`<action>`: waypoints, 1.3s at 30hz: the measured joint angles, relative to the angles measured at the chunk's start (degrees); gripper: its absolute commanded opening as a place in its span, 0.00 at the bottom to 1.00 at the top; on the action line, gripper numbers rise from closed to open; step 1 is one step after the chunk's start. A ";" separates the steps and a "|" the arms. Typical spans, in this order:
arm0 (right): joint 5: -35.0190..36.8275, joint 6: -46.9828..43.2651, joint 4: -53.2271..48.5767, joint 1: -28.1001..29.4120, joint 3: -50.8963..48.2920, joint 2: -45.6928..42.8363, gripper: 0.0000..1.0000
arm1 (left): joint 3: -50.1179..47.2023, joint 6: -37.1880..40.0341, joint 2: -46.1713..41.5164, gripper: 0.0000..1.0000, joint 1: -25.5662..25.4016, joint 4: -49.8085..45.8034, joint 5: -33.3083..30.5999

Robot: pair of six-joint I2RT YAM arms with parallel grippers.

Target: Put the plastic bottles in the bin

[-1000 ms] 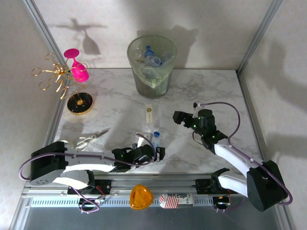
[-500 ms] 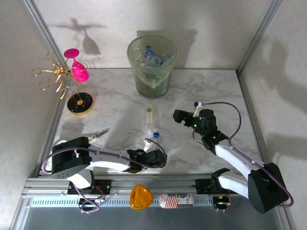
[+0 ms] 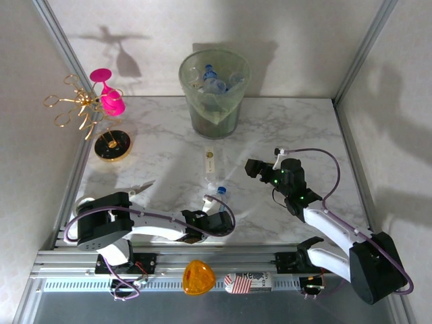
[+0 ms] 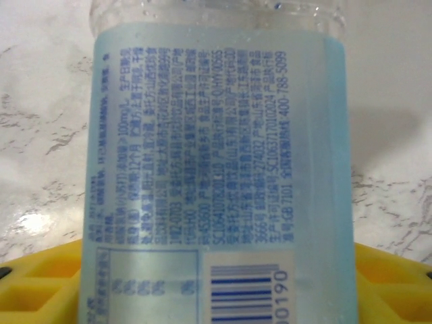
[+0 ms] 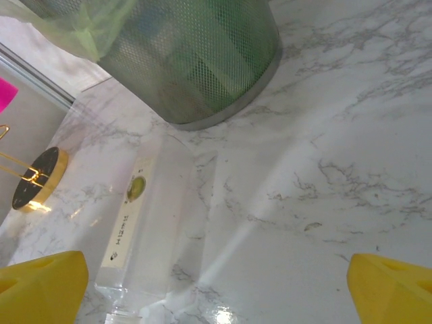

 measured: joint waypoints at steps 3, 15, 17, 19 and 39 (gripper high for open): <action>0.31 0.00 0.20 0.00 -0.07 0.00 0.99 | 0.00 0.00 -0.33 0.57 -0.04 0.22 0.33; 0.83 0.11 0.87 0.00 -0.79 0.00 0.99 | -0.20 -1.14 -14.12 0.54 -0.31 3.23 -5.38; 0.83 0.48 1.07 0.00 -0.98 0.02 0.99 | -0.22 -1.14 -17.05 0.55 -0.31 5.35 -7.98; 0.81 0.72 1.70 0.00 -0.98 0.04 0.99 | -0.24 -1.05 -19.63 0.55 -0.28 7.69 -11.13; 0.79 4.13 3.85 0.02 -3.34 -3.93 0.99 | 19.34 21.00 -17.68 0.54 26.47 25.00 -3.13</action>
